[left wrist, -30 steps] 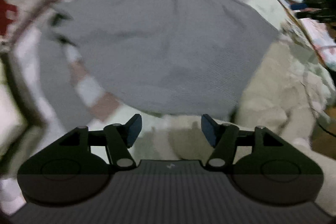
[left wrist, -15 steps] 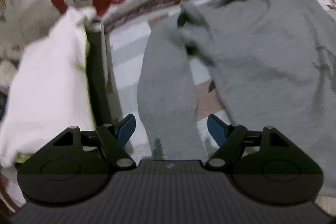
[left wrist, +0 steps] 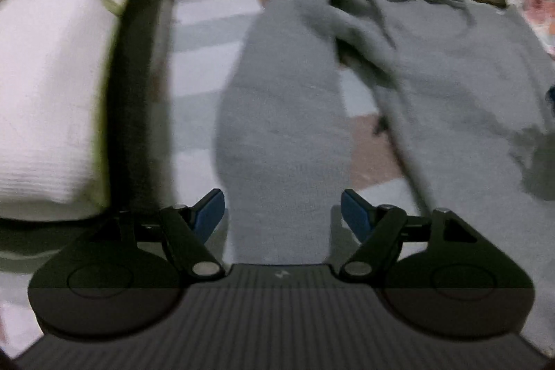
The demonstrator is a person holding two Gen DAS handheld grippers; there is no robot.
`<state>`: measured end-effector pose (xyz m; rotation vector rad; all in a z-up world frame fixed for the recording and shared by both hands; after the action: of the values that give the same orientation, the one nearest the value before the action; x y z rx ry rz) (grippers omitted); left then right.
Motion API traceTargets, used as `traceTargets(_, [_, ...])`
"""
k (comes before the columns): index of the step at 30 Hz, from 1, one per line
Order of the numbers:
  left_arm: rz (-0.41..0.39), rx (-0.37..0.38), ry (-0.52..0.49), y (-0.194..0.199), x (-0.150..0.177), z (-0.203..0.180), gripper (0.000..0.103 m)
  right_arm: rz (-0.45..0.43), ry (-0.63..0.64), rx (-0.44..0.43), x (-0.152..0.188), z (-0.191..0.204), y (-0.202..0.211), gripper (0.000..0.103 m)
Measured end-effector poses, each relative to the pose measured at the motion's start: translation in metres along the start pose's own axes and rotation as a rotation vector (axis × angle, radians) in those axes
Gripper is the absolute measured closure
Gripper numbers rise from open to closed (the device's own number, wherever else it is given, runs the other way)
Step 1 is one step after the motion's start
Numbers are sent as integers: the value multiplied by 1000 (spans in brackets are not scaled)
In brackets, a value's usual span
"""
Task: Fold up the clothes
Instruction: 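Grasp a grey sweater cuff with the left gripper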
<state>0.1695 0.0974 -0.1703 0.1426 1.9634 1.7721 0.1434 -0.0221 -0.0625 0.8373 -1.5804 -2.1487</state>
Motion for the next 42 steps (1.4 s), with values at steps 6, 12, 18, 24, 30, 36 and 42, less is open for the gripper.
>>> traceTargets(6, [-22,-142,14,-10,2,10,27,-33,98,-16,-10,23,-21,79])
traceTargets(12, [-71,-157,51,-10,7,18,24,-152,-40,-87,-34,28,-35,64])
traceTargets(18, [-16,-155,156,-7,16,30,22,-175,-124,-141,-37,29,-58,54])
traceTargets(24, [6,3,171,-12,32,21,19,-155,-51,-46,-24,12,-70,54])
traceTargets(30, [-8,1,136,-22,27,9,1,-137,32,-8,-20,19,-81,47])
traceTargets(36, [-35,-110,0,0,14,-3,96,-145,91,30,-18,26,-86,37])
traceTargets(42, [-192,-309,-170,52,-5,-12,96,-153,150,69,-16,33,-91,33])
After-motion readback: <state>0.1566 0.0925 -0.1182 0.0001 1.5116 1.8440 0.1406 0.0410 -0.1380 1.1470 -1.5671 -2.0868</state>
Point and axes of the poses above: each gripper's, at about its wrist camera, not at the fingertips, and y roughly against the way its jaws point, z to its left, x to its underside, the point moved 10 cm from there along -y, roughly the way its jaws point, and after that the axes turned 15 degrees about z, right-handed, at the moved point
